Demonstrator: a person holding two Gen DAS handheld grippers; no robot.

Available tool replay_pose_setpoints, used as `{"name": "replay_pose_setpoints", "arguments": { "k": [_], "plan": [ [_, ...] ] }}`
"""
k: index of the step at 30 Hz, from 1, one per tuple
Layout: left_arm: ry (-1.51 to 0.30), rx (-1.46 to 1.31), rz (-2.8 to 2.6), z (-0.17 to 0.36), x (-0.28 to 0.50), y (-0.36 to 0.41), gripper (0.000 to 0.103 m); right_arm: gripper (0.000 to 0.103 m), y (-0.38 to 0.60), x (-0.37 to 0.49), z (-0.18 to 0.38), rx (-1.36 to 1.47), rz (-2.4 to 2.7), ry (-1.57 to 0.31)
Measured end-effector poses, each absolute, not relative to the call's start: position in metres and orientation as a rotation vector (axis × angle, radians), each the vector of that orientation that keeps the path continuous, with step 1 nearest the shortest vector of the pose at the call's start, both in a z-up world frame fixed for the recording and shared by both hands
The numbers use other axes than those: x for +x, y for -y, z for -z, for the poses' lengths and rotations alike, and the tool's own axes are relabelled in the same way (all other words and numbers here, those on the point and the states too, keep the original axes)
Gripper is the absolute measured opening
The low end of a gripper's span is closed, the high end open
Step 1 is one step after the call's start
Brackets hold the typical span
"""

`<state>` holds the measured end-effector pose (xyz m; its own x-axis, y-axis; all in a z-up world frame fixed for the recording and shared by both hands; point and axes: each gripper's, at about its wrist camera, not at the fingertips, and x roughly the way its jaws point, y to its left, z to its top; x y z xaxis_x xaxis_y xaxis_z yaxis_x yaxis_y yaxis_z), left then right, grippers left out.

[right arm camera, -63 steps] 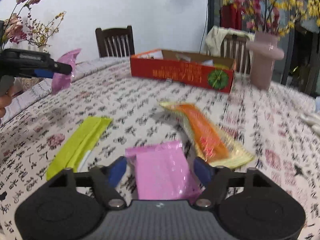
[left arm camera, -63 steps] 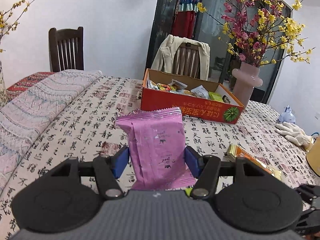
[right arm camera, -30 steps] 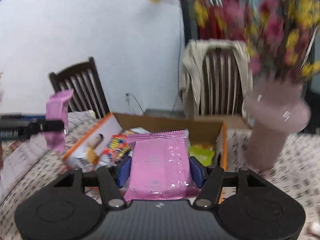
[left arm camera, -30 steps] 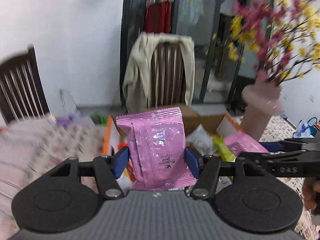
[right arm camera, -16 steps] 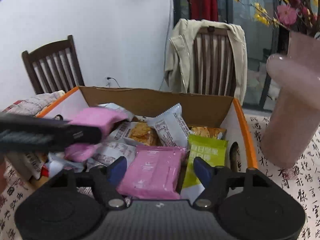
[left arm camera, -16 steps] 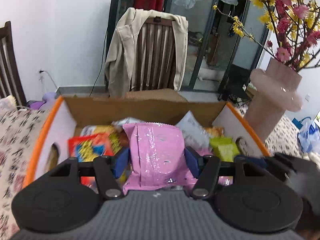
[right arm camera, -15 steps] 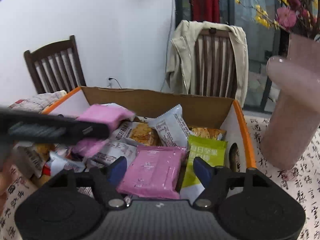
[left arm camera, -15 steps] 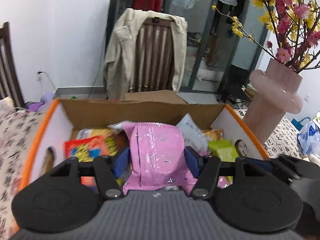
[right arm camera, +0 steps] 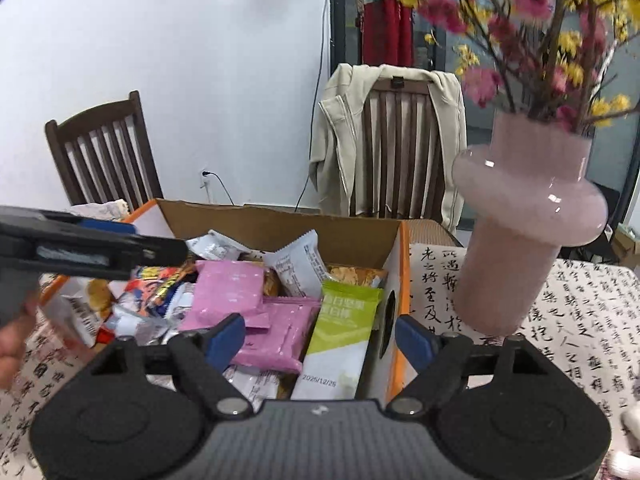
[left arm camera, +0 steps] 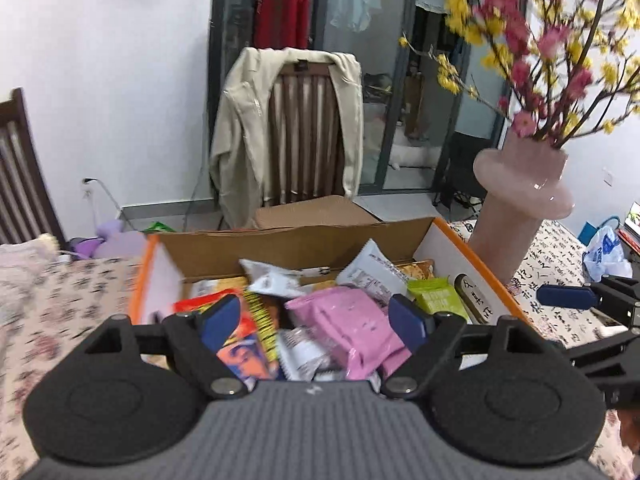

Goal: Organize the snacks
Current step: 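Move both open tools back over the green bar and orange packet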

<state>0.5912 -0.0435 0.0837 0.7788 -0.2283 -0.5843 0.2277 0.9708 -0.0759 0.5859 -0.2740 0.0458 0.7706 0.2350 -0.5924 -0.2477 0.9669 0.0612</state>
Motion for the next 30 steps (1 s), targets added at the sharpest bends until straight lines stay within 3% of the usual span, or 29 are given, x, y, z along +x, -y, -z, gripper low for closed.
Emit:
{"name": "replay_pose_setpoints", "arguments": {
  "k": [5, 7, 13, 21, 30],
  "plan": [
    [-0.636, 0.039, 0.159, -0.112, 0.528, 0.027, 0.086, 0.084, 0.281, 0.551, -0.072, -0.031, -0.265, -0.617],
    [-0.599, 0.081, 0.14, -0.121, 0.497, 0.025, 0.087, 0.09, 0.285, 0.531, -0.082, -0.033, -0.269, -0.599],
    [-0.459, 0.111, 0.143, -0.133, 0.381, 0.024, 0.094, 0.091, 0.292, 0.462, -0.101, -0.049, -0.3, -0.539],
    [-0.406, 0.091, 0.044, -0.106, 0.259, 0.025, 0.096, 0.092, 0.305, 0.356, -0.099, -0.006, -0.374, -0.458],
    [-0.507, 0.021, -0.014, -0.053, 0.185, 0.029, 0.098, 0.093, 0.311, 0.24, -0.067, -0.03, -0.428, -0.423]
  ]
}}
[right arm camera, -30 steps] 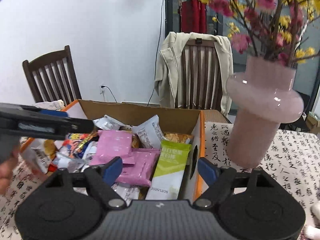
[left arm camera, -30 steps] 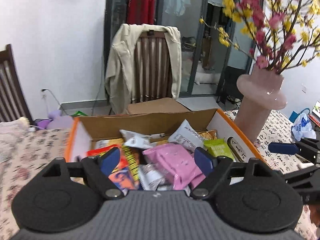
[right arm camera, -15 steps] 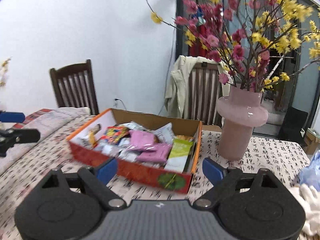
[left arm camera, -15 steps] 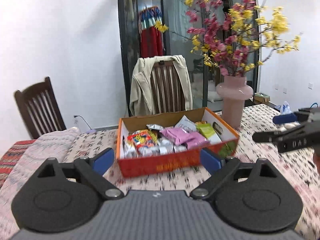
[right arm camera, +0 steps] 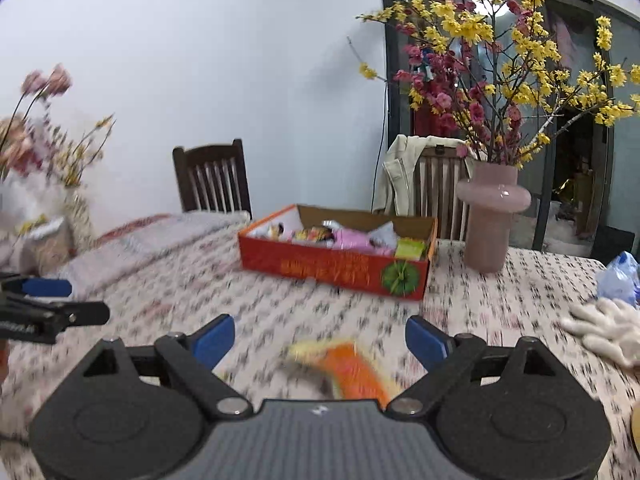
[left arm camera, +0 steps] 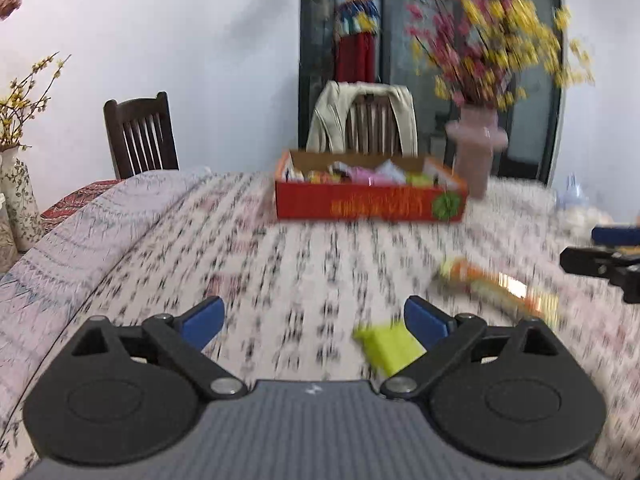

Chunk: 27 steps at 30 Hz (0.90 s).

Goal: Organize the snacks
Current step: 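Move both open tools back over the green bar and orange packet, then grasp the green bar with the left tool while the right grasps the orange-and-gold packet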

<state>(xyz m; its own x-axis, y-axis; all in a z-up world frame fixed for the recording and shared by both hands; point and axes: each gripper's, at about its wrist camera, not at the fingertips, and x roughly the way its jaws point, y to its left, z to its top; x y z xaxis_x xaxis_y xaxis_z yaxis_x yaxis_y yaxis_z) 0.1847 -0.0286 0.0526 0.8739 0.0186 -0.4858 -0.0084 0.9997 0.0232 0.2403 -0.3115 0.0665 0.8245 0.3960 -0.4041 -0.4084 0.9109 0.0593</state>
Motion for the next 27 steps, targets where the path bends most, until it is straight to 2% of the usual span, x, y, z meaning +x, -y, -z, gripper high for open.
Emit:
{"name": "replay_pose_setpoints", "arguments": {
  "k": [4, 7, 9, 13, 15, 17, 27],
  "plan": [
    [-0.543, 0.023, 0.02, -0.037, 0.166, 0.035, 0.097, 0.093, 0.313, 0.209, -0.041, -0.054, -0.424, -0.465],
    [-0.581, -0.029, 0.081, -0.032, 0.165, 0.037, 0.09, 0.093, 0.317, 0.194, -0.026, -0.045, -0.41, -0.494],
    [-0.609, -0.062, 0.116, -0.029, 0.169, 0.041, 0.081, 0.093, 0.321, 0.189, -0.018, -0.028, -0.404, -0.513],
    [-0.676, -0.103, 0.158, -0.02, 0.187, 0.05, 0.07, 0.093, 0.329, 0.185, -0.008, -0.022, -0.359, -0.534],
    [-0.717, -0.119, 0.164, -0.014, 0.198, 0.053, 0.058, 0.093, 0.333, 0.186, -0.008, -0.012, -0.35, -0.532],
    [-0.76, -0.14, 0.185, -0.011, 0.209, 0.054, 0.05, 0.093, 0.338, 0.19, -0.008, -0.004, -0.342, -0.537],
    [-0.908, -0.072, 0.254, -0.003, 0.26, 0.063, 0.049, 0.093, 0.341, 0.228, -0.006, -0.014, -0.328, -0.574]
  ]
}}
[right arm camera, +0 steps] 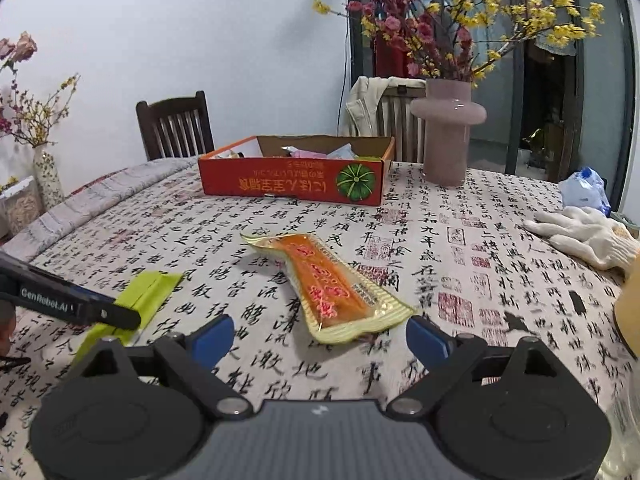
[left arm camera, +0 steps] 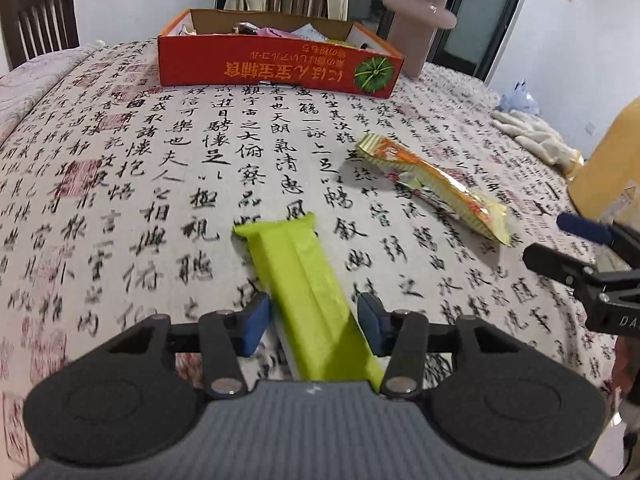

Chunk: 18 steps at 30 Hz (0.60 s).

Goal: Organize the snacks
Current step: 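Grasp the green bar with the left tool while the right grasps the orange-and-gold packet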

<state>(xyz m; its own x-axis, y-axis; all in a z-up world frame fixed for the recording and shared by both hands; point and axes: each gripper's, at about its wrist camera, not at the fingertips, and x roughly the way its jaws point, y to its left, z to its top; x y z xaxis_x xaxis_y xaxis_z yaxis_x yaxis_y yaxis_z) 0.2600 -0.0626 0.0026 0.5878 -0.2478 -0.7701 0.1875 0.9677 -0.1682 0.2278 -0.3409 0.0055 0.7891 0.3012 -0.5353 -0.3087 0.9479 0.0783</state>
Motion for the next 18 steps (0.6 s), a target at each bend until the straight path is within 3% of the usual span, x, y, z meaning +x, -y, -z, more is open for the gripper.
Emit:
{"name": "replay_pose_setpoints", "arguments": {
  "k": [5, 9, 13, 16, 18],
  "plan": [
    [-0.914, -0.061, 0.284, -0.002, 0.278, 0.06, 0.049, 0.093, 0.33, 0.26, -0.008, -0.082, -0.339, -0.587],
    [-0.897, -0.048, 0.31, -0.003, 0.287, 0.056, 0.038, 0.093, 0.324, 0.293, -0.001, -0.116, -0.33, -0.638],
    [-0.855, -0.022, 0.247, -0.013, 0.312, 0.039, 0.036, 0.093, 0.321, 0.327, 0.01, -0.109, -0.34, -0.696],
    [-0.862, -0.045, 0.226, -0.017, 0.334, 0.021, 0.036, 0.092, 0.315, 0.347, 0.017, -0.108, -0.351, -0.723],
    [-0.878, -0.06, 0.234, -0.016, 0.344, 0.016, 0.051, 0.09, 0.31, 0.36, 0.022, -0.104, -0.353, -0.74]
  ]
}}
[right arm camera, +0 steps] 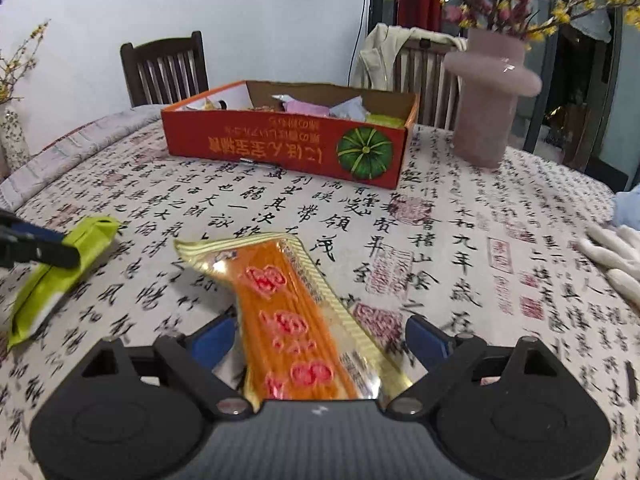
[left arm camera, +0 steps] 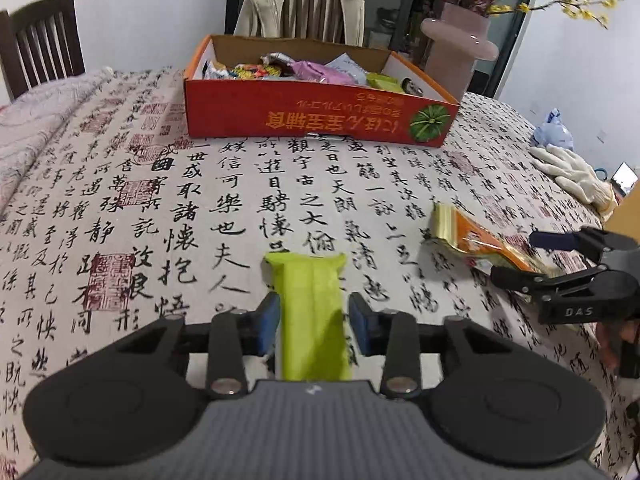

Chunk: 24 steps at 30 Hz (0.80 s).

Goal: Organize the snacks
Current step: 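Grasp the green bar with the left tool while the right grasps the orange-and-gold packet, then carry the green bar and orange-and-gold packet into the box and release both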

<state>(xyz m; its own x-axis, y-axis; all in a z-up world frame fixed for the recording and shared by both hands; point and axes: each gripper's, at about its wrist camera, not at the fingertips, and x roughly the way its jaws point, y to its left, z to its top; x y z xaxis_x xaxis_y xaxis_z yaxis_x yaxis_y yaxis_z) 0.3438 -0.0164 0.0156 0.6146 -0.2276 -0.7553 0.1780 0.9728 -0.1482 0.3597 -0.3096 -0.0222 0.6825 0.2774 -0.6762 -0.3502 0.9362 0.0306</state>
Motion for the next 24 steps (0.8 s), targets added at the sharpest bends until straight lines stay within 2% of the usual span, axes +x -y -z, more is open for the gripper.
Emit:
{"name": "replay_pose_setpoints", "arguments": {
  "k": [2, 3, 5, 6, 7, 9, 11, 16, 24],
  "plan": [
    [-0.899, -0.059, 0.236, -0.012, 0.35, 0.017, 0.066, 0.088, 0.306, 0.369, 0.026, -0.094, -0.356, -0.756],
    [-0.909, -0.06, 0.235, -0.01, 0.352, 0.017, 0.069, 0.084, 0.304, 0.372, 0.027, -0.091, -0.358, -0.762],
    [-0.932, -0.073, 0.248, -0.005, 0.353, 0.017, 0.069, 0.08, 0.3, 0.375, 0.028, -0.091, -0.36, -0.758],
    [-0.935, -0.082, 0.256, -0.005, 0.351, 0.018, 0.069, 0.075, 0.3, 0.376, 0.028, -0.088, -0.365, -0.756],
    [-0.931, -0.086, 0.263, -0.005, 0.349, 0.019, 0.066, 0.066, 0.299, 0.376, 0.027, -0.085, -0.37, -0.753],
    [-0.918, -0.085, 0.272, -0.003, 0.343, 0.022, 0.057, 0.059, 0.299, 0.376, 0.025, -0.093, -0.355, -0.743],
    [-0.901, -0.082, 0.254, -0.002, 0.337, 0.023, 0.037, 0.057, 0.299, 0.375, 0.025, -0.086, -0.349, -0.734],
    [-0.855, -0.091, 0.255, -0.01, 0.32, 0.022, 0.033, 0.039, 0.303, 0.367, 0.023, -0.054, -0.324, -0.708],
    [-0.716, -0.102, 0.217, -0.058, 0.283, 0.012, 0.033, 0.036, 0.307, 0.321, 0.0, -0.014, -0.361, -0.643]
  ]
}}
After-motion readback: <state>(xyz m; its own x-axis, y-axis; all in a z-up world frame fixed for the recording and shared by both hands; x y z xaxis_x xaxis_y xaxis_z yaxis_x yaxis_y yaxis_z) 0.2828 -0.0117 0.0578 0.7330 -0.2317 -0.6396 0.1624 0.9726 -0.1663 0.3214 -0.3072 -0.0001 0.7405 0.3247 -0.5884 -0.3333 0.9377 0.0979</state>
